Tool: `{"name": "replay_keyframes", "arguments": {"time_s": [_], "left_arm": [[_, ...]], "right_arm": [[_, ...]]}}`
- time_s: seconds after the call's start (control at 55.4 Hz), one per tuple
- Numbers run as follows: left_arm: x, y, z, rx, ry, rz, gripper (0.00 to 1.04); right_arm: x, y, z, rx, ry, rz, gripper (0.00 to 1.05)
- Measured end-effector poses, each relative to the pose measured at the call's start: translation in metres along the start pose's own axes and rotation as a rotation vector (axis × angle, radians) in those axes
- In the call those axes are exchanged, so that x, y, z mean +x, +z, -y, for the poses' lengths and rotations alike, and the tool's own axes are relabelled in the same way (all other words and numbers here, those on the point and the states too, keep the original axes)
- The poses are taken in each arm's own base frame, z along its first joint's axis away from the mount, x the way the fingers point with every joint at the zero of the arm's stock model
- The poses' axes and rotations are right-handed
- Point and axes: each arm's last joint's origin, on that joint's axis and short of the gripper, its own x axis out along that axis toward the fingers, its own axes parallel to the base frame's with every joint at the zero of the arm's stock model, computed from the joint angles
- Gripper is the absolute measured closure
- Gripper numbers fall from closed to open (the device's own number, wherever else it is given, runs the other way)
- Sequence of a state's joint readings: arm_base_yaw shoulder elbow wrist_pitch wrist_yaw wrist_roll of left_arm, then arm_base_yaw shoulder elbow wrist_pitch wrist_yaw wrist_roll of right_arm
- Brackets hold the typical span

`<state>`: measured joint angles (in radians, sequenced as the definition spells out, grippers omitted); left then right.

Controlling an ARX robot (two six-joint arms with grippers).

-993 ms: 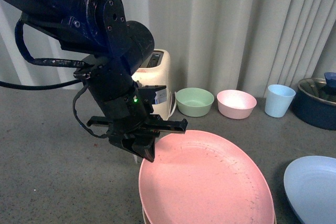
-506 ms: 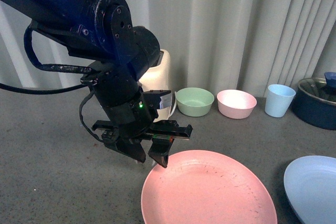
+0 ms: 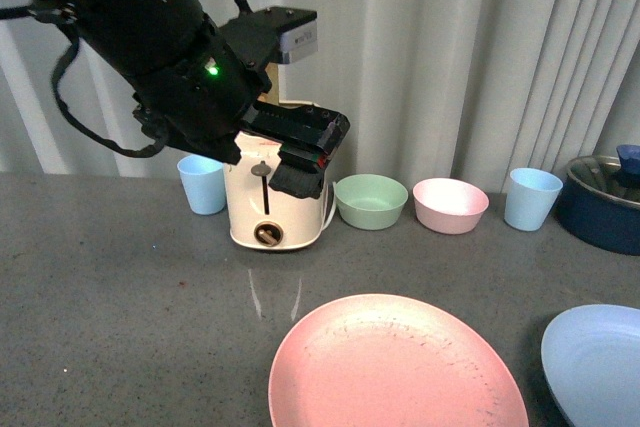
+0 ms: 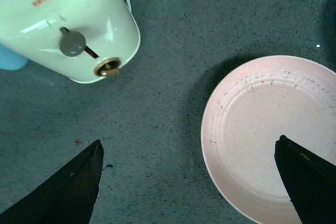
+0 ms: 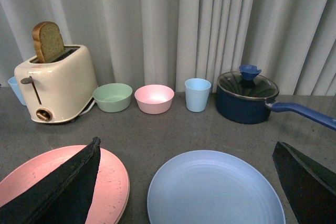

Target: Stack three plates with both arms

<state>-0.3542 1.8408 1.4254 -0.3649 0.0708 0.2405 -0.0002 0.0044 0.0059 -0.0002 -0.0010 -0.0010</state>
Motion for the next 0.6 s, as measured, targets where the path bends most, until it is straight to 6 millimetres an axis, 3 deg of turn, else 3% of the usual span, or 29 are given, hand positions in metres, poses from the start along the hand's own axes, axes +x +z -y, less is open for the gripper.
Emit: {"name": "replay_keyframes", "arguments": {"time_s": [0.181, 0.271, 0.397, 0.488, 0.596], "left_arm": [[-0.041, -0.015, 0.009, 0.042, 0.050, 0.093, 0.09], [-0.071, -0.044, 0.006, -0.160, 0.419, 0.454, 0.28], [-0.119, -0.096, 0.001, -0.297, 0.503, 0.740, 0.51], [-0.128, -0.126, 0.001, -0.325, 0.520, 0.760, 0.67], [-0.122, -0.158, 0.005, -0.323, 0.488, 0.705, 0.89]], "right_arm": [[0.000, 0.000, 0.000, 0.000, 0.000, 0.000, 0.07], [0.000, 0.000, 0.000, 0.000, 0.002, 0.000, 0.07], [0.000, 0.000, 0.000, 0.000, -0.002, 0.000, 0.07], [0.000, 0.000, 0.000, 0.000, 0.003, 0.000, 0.07], [0.000, 0.000, 0.000, 0.000, 0.002, 0.000, 0.07]]}}
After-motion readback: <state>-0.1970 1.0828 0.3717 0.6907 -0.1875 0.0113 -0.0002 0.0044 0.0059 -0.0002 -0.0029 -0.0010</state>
